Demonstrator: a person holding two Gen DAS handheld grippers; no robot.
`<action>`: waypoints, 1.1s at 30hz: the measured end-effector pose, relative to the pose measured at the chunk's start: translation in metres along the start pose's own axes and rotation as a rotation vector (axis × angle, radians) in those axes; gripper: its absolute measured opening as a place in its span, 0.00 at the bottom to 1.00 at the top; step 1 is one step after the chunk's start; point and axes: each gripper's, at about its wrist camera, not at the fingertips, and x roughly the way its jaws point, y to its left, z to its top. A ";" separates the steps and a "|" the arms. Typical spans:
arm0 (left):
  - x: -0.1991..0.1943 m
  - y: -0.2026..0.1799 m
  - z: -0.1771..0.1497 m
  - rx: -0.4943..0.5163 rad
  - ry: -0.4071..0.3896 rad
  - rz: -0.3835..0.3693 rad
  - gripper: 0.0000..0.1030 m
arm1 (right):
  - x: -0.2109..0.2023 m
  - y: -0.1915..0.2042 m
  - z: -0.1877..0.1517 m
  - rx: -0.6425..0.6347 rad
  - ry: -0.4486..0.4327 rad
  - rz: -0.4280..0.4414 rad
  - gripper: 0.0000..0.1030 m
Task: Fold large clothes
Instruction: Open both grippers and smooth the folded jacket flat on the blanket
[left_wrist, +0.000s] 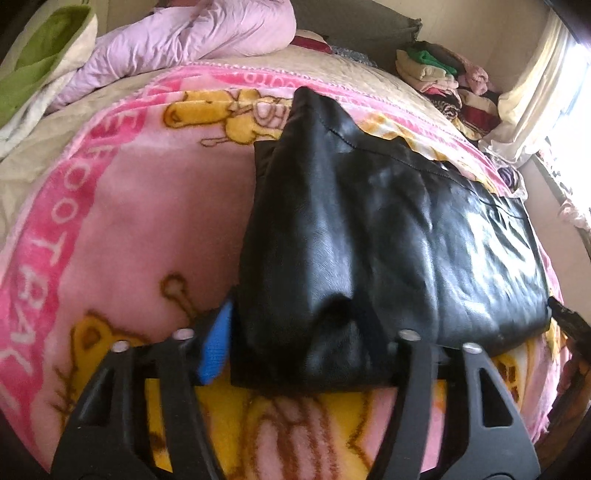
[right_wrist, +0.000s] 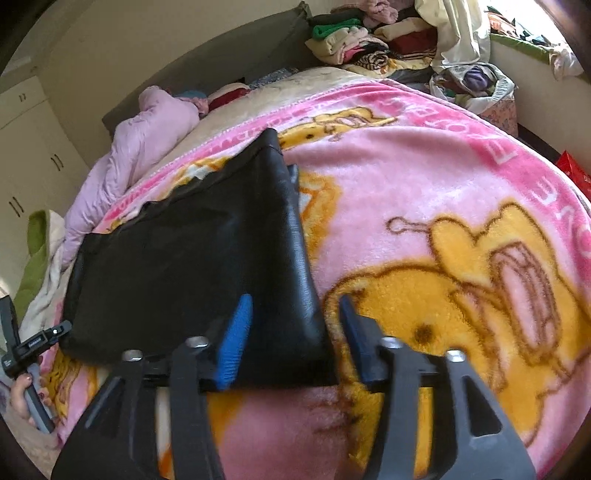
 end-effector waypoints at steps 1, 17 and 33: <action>-0.002 -0.004 0.000 0.016 0.003 0.006 0.67 | -0.003 0.003 0.000 -0.007 -0.008 -0.002 0.66; -0.019 -0.030 -0.004 0.095 0.013 0.055 0.91 | -0.034 0.047 0.000 -0.137 -0.083 0.041 0.93; -0.043 -0.029 -0.008 0.154 -0.059 0.133 0.91 | -0.022 0.107 -0.012 -0.255 -0.033 0.156 0.93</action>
